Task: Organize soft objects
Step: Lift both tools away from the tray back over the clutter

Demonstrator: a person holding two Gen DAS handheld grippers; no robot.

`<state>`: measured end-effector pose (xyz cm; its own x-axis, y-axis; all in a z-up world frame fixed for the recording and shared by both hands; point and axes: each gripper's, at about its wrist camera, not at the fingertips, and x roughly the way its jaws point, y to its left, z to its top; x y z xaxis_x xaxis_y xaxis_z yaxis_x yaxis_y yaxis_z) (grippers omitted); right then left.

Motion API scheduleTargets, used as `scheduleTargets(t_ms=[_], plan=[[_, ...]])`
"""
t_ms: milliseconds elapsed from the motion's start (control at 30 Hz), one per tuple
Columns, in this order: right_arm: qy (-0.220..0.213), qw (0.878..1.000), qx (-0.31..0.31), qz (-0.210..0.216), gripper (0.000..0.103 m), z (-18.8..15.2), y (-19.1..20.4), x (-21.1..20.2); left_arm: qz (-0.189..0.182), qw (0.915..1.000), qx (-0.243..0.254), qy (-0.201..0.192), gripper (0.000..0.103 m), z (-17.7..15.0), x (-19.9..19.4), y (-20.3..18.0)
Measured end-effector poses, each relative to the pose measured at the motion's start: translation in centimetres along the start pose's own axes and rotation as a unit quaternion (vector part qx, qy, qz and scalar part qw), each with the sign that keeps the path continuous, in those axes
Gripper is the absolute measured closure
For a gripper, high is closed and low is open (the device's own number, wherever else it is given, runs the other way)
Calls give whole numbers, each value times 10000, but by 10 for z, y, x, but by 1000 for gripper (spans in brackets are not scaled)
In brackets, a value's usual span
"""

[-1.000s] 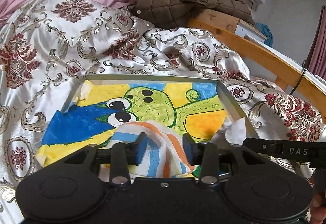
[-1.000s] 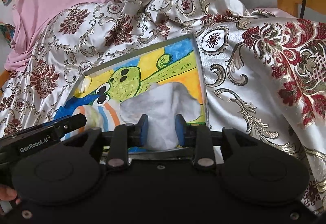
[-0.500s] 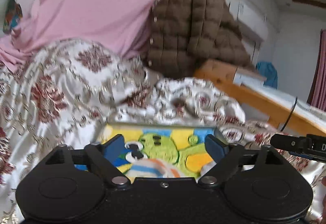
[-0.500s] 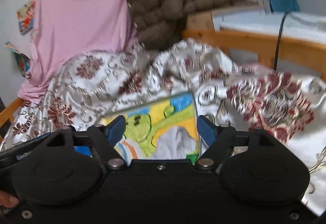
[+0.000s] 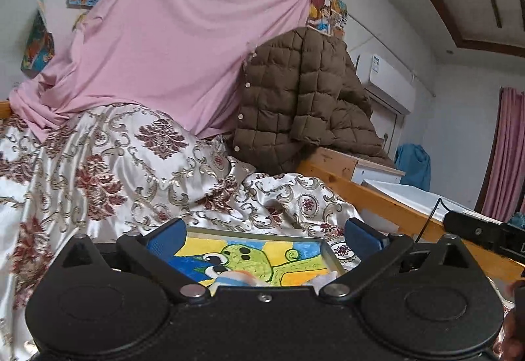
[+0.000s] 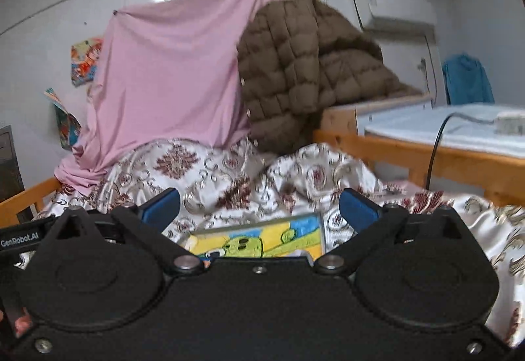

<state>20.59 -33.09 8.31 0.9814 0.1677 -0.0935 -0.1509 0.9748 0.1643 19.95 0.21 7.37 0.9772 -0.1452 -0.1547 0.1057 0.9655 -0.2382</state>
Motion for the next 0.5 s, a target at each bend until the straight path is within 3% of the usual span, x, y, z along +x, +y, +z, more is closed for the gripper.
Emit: scheduleTargets(t_ms=[100, 267, 500], plan=[[-273, 9995, -135, -55, 1, -4, 4, -25, 112, 9999, -17, -64, 1, -2, -21, 6], [-315, 9964, -703, -355, 0, -17, 13, -56, 220, 9997, -58, 77, 1, -11, -53, 18], [104, 9934, -1075, -384, 0, -34, 22, -90, 565, 9933, 195, 991, 1, -32, -75, 29]])
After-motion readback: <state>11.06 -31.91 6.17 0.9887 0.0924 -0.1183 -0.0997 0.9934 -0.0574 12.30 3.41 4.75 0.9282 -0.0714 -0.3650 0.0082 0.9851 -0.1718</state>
